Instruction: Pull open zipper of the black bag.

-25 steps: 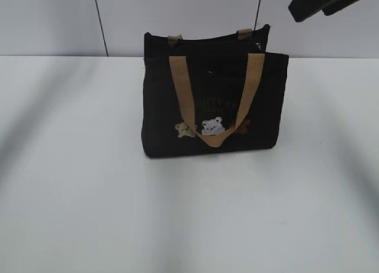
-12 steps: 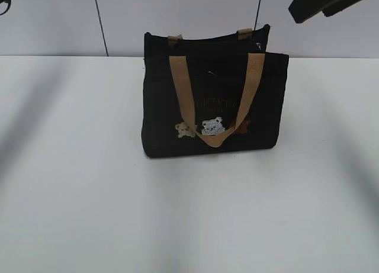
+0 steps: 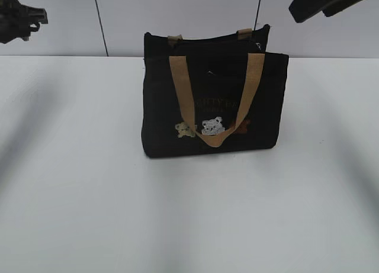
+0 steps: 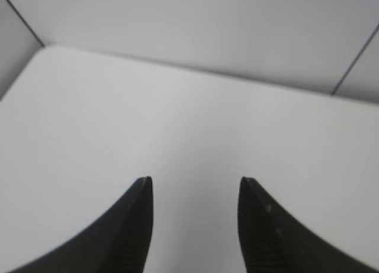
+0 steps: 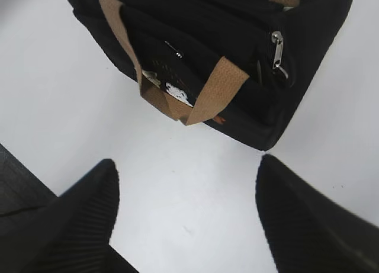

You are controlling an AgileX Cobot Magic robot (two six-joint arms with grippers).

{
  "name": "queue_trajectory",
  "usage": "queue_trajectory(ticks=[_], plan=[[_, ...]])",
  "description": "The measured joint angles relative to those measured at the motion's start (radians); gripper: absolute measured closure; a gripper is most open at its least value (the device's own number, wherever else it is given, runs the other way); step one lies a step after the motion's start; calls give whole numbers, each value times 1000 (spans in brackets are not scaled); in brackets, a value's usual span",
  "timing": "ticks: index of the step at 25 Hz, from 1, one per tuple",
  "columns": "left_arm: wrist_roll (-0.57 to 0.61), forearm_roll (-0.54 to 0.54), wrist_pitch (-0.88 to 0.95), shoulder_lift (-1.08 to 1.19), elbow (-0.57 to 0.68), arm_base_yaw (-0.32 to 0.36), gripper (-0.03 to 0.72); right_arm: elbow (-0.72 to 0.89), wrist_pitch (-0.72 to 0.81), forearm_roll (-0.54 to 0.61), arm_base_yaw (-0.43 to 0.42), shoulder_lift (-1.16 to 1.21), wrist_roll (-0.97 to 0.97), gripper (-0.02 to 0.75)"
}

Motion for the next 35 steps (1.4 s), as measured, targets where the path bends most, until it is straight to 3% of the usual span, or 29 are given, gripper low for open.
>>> queue_trajectory(ticks=[3,5,8,20,27,35], plan=[[301,-298,143,-13,-38,-11,335,0,0,-10,0,0,54,195],[423,-453,236,-34,-55,-16,335,0,1,-42,-1,0,134,195],[495,-553,365,-77,-72,-18,335,0,3,-128,-16,0,258,195],[539,-563,676,-263,-72,-18,335,56,5,-308,-292,-20,304,195],[546,-565,681,-465,-13,-18,335,311,5,-298,-301,-235,259,196],[548,-500,685,-792,251,-18,335,605,6,-284,-301,-565,254,197]])
